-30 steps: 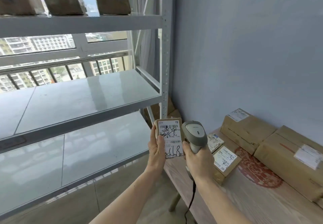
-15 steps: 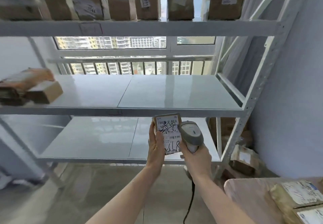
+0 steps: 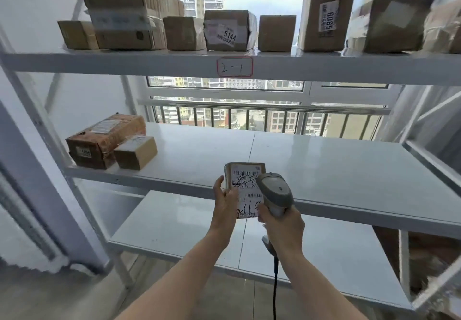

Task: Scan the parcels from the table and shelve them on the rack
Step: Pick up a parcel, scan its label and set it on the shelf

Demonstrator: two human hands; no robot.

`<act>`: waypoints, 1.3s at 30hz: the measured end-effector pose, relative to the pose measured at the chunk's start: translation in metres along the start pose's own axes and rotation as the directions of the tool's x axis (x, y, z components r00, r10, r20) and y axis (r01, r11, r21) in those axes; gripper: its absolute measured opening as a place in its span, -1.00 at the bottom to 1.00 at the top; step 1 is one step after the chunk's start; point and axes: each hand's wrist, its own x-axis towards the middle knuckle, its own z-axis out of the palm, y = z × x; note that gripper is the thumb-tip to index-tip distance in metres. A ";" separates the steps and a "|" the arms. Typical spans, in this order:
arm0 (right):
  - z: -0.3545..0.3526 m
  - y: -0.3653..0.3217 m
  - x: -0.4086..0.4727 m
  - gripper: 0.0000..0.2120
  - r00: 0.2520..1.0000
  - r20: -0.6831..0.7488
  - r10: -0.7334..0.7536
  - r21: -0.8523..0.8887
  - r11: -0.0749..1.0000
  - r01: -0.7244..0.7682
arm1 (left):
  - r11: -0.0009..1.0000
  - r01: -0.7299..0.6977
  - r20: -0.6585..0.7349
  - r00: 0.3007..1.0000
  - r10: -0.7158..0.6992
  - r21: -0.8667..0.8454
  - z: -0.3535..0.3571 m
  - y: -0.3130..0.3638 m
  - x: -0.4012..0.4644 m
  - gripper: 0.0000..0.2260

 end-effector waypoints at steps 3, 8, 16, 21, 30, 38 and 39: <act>0.040 -0.011 0.015 -0.86 1.000 0.028 -0.008 -0.022 1.000 0.009 | 0.999 0.039 -0.019 0.999 -0.039 0.007 -0.031 0.000 0.025 -0.71; 0.088 -0.028 0.038 -0.81 0.998 0.056 -0.040 -0.034 0.999 0.041 | 0.998 0.065 -0.074 0.995 -0.064 0.013 -0.067 0.005 0.062 -0.75; 0.166 -0.049 0.084 -0.74 0.990 0.132 -0.058 -0.085 0.994 0.069 | 0.992 0.047 -0.207 0.978 -0.022 0.116 -0.116 0.006 0.123 -0.41; 0.214 -0.066 0.116 -0.78 0.970 0.235 -0.060 -0.105 0.991 0.087 | 0.996 0.053 -0.330 0.944 -0.028 0.068 -0.140 0.014 0.160 -0.69; 0.294 -0.084 0.137 -0.82 0.953 0.303 -0.033 -0.159 0.984 0.085 | 0.992 0.070 -0.397 0.918 -0.021 0.109 -0.203 0.006 0.208 -0.63; 0.350 -0.084 0.129 -0.79 0.975 0.221 0.015 -0.234 0.972 0.038 | 0.986 0.148 -0.389 0.915 -0.107 0.076 -0.255 -0.008 0.242 -0.63; 0.355 -0.084 0.127 -0.79 0.977 0.212 0.017 -0.242 0.970 0.036 | 0.983 0.156 -0.388 0.915 -0.109 0.093 -0.259 -0.010 0.245 -0.63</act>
